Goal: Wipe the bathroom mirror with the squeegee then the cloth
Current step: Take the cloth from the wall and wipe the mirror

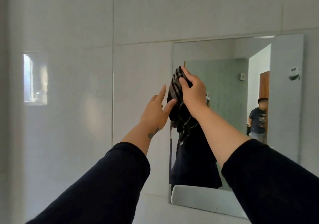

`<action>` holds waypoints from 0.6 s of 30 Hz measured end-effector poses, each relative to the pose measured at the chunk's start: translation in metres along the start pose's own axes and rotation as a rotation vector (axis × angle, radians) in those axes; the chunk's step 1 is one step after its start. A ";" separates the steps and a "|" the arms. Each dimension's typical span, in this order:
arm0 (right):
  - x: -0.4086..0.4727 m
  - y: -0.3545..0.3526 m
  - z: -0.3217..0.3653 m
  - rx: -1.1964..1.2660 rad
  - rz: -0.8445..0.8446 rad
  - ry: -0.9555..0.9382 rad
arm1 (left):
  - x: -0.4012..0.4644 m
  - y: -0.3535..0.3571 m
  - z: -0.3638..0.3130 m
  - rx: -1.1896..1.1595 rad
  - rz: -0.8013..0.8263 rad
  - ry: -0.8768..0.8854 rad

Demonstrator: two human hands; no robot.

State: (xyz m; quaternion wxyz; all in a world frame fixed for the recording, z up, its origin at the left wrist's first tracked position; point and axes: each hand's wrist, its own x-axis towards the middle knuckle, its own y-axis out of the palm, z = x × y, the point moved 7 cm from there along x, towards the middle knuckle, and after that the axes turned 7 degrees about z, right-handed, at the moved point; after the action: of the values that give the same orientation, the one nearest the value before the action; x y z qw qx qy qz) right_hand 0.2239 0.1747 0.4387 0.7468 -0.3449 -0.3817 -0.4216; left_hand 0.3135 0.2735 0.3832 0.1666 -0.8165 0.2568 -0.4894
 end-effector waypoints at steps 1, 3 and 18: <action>0.012 -0.008 0.004 -0.038 -0.061 -0.021 | 0.004 0.000 0.001 0.025 -0.002 -0.012; 0.035 -0.017 0.018 -0.154 -0.151 -0.097 | 0.012 0.001 0.004 0.082 -0.001 -0.018; 0.115 0.045 0.018 -1.115 -0.308 -0.409 | 0.051 0.050 0.035 0.344 -0.009 -0.039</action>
State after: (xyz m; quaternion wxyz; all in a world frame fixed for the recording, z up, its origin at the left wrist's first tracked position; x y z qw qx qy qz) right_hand 0.3000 0.1657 0.5370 0.2960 -0.6985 -0.2847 -0.5861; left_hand 0.3513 0.2042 0.3770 0.3066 -0.7865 0.1623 -0.5110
